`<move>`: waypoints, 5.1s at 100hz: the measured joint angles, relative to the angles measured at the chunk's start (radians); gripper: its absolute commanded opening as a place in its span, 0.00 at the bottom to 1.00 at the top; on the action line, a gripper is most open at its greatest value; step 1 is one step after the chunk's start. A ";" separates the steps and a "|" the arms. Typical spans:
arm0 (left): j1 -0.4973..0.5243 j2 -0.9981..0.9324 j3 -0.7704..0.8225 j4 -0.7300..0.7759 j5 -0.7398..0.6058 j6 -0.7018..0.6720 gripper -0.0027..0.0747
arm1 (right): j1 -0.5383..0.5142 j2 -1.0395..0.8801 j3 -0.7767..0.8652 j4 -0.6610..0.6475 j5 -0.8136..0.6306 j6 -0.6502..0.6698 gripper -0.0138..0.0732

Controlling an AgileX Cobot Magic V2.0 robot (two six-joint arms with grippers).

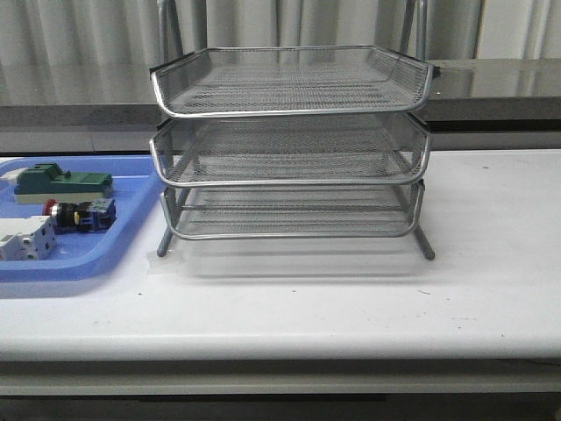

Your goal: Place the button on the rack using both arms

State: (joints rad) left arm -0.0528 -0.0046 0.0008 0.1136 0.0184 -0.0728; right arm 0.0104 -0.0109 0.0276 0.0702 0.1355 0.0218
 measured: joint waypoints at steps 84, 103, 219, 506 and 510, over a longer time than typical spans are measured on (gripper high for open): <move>0.000 0.000 0.000 0.000 0.000 0.000 0.01 | 0.000 0.000 0.000 0.000 -0.037 0.000 0.09; 0.000 0.000 0.000 0.000 0.000 0.000 0.01 | 0.000 0.000 -0.034 0.036 -0.037 0.000 0.09; 0.000 0.000 0.000 0.000 0.000 0.000 0.01 | 0.000 0.903 -0.698 0.509 0.545 -0.002 0.21; 0.000 0.000 0.000 0.000 0.000 0.000 0.01 | 0.056 1.617 -0.617 1.527 0.548 -0.934 0.09; 0.000 0.000 0.000 0.000 0.000 0.000 0.01 | 0.056 1.601 -0.599 1.527 0.546 -0.934 0.09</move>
State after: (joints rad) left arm -0.0528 -0.0046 0.0008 0.1138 0.0184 -0.0728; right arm 0.0666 1.5899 -0.5713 1.5971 0.6814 -0.9120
